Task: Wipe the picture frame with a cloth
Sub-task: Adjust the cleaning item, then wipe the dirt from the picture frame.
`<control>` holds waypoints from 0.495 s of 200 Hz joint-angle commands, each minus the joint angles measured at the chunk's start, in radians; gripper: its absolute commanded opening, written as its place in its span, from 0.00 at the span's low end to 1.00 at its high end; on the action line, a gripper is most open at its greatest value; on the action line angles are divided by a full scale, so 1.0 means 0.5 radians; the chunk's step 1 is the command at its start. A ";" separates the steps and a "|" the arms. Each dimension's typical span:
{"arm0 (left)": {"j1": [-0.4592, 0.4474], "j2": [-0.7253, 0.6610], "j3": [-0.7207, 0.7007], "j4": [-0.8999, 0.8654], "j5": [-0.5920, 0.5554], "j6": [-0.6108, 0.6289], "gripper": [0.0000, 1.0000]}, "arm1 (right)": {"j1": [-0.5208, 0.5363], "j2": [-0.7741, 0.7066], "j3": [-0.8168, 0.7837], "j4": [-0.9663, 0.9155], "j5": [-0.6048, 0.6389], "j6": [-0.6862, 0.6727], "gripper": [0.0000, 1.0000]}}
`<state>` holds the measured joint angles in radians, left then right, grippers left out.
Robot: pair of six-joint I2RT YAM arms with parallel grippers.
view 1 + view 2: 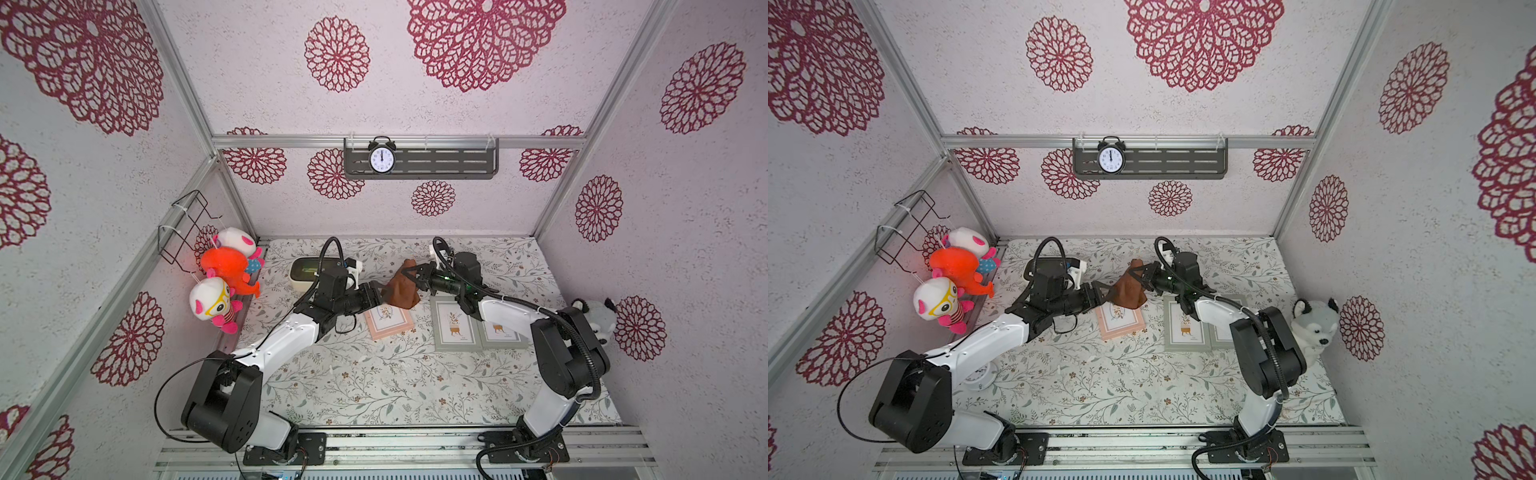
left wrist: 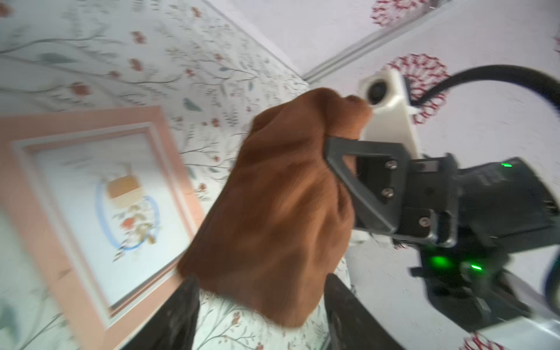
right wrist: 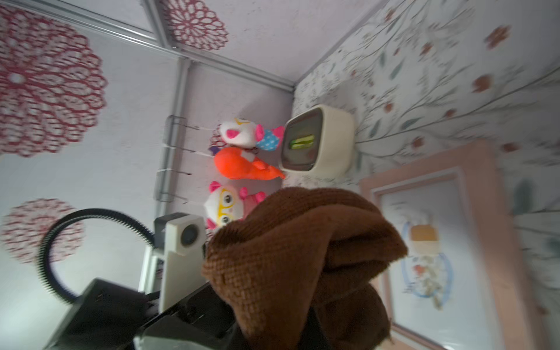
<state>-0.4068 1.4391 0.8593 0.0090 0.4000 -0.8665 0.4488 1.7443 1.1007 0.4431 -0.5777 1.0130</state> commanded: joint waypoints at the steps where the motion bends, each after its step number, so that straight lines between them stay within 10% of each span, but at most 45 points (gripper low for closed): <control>1: 0.063 -0.057 -0.083 -0.338 -0.409 -0.042 0.72 | 0.031 -0.056 0.221 -0.748 0.506 -0.828 0.00; 99: 0.004 0.500 -0.022 -0.119 -0.331 -0.218 0.46 | 0.430 0.386 0.505 -1.300 0.951 -1.427 0.00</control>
<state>-0.3885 1.6634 0.8131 -0.0963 0.2264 -0.9588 0.6456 1.9388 1.3167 -0.1276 -0.1593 0.3969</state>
